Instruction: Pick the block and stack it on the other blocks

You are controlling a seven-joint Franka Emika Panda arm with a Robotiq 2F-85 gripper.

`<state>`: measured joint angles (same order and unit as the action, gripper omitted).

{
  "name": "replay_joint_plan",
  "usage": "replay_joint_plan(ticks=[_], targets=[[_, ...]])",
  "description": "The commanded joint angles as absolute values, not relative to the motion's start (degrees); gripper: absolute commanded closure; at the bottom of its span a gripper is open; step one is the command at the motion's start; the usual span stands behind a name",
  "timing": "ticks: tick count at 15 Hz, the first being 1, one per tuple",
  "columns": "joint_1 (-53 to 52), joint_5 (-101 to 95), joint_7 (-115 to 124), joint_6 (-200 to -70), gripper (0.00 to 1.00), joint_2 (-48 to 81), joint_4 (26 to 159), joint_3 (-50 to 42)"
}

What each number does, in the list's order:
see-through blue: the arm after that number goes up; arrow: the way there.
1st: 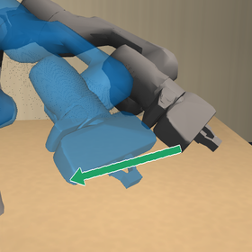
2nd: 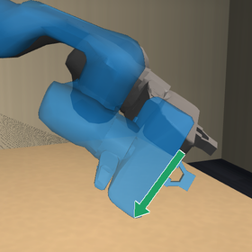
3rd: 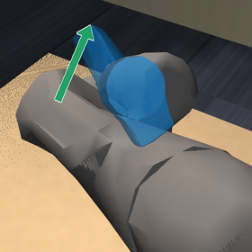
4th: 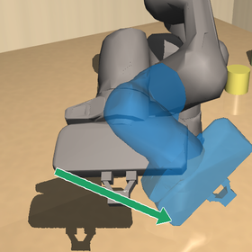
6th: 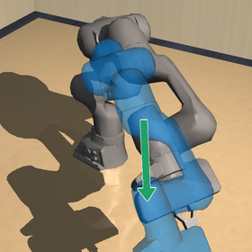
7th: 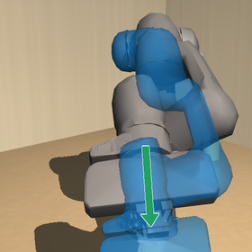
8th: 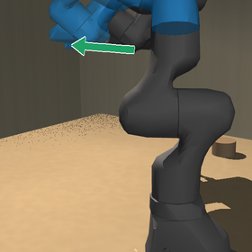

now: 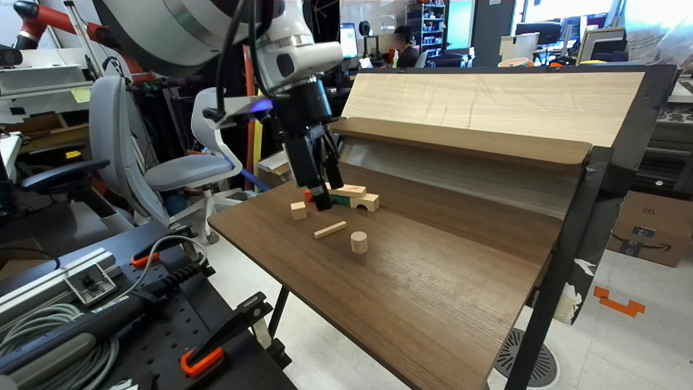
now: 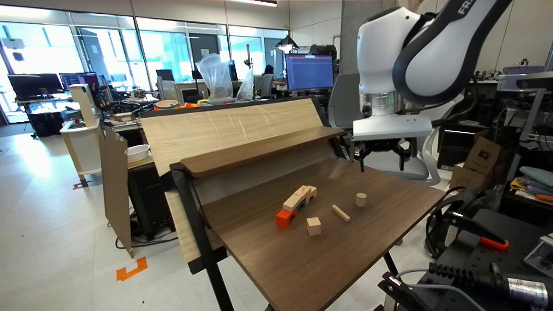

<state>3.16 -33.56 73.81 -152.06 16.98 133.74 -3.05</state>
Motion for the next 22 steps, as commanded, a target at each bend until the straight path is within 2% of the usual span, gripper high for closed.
replay_joint_plan(ticks=[1, 2, 22], targets=[[-3.6, -35.0, 76.7, -153.6, 0.0, 24.2, 127.5, -7.9], [-2.7, -31.8, 73.3, -153.0, 0.0, 20.8, 131.1, -7.9], [-4.2, -31.4, 73.4, -153.0, 0.0, 22.1, 130.4, -9.3]])
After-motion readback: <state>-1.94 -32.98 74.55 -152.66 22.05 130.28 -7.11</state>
